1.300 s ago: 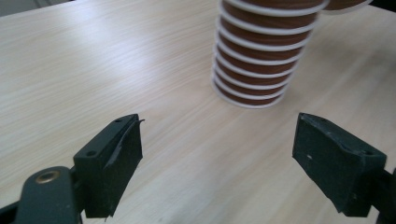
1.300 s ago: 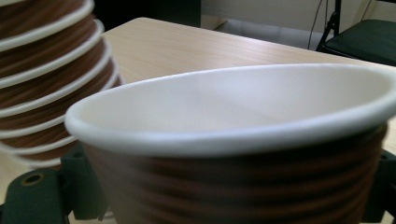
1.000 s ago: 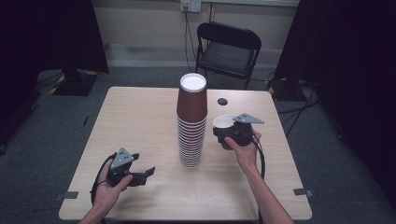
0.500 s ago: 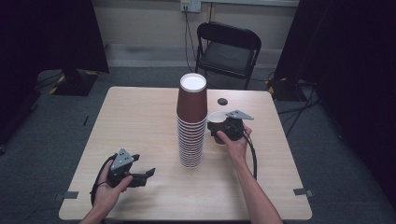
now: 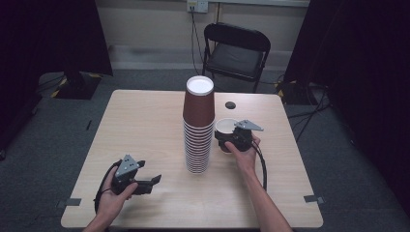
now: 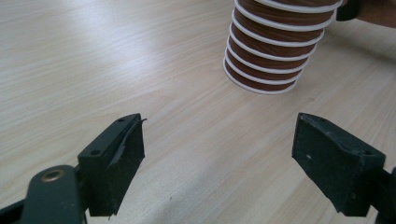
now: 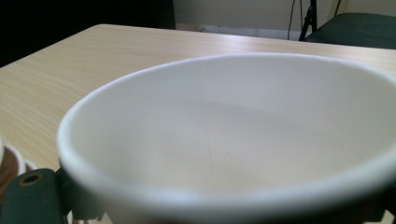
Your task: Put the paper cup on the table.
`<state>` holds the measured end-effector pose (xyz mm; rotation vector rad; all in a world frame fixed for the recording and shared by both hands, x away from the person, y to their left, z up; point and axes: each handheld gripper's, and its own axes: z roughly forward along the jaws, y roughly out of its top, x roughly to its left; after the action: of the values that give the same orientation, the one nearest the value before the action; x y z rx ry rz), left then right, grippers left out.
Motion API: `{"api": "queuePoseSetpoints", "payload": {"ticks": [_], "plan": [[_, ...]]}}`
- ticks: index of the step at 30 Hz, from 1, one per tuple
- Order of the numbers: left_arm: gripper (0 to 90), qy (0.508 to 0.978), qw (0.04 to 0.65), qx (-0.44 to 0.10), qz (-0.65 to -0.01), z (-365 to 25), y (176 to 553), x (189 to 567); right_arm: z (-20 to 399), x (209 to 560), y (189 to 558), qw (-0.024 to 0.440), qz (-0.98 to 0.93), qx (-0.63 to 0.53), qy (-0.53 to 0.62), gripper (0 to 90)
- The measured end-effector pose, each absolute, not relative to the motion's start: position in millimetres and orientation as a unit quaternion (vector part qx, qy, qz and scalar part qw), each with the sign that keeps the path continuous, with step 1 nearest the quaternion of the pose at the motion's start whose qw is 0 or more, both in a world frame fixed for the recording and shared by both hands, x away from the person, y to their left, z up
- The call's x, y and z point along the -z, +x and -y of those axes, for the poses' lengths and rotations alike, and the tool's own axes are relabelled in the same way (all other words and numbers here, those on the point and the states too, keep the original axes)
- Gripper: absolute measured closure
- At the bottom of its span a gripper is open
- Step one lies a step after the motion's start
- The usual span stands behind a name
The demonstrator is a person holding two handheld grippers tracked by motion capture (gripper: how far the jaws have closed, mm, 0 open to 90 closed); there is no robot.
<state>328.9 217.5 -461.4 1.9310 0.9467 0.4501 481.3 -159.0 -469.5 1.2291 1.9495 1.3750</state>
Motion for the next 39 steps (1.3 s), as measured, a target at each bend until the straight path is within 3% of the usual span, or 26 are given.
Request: {"api": "queuePoseSetpoints", "payload": {"ticks": [39], "plan": [[16.9, 0.782, 0.453, -0.182, -0.387, -219, 330, 461, 185, 481, 444, 0.202, -0.743, -0.443, 0.459, 12.6]]}}
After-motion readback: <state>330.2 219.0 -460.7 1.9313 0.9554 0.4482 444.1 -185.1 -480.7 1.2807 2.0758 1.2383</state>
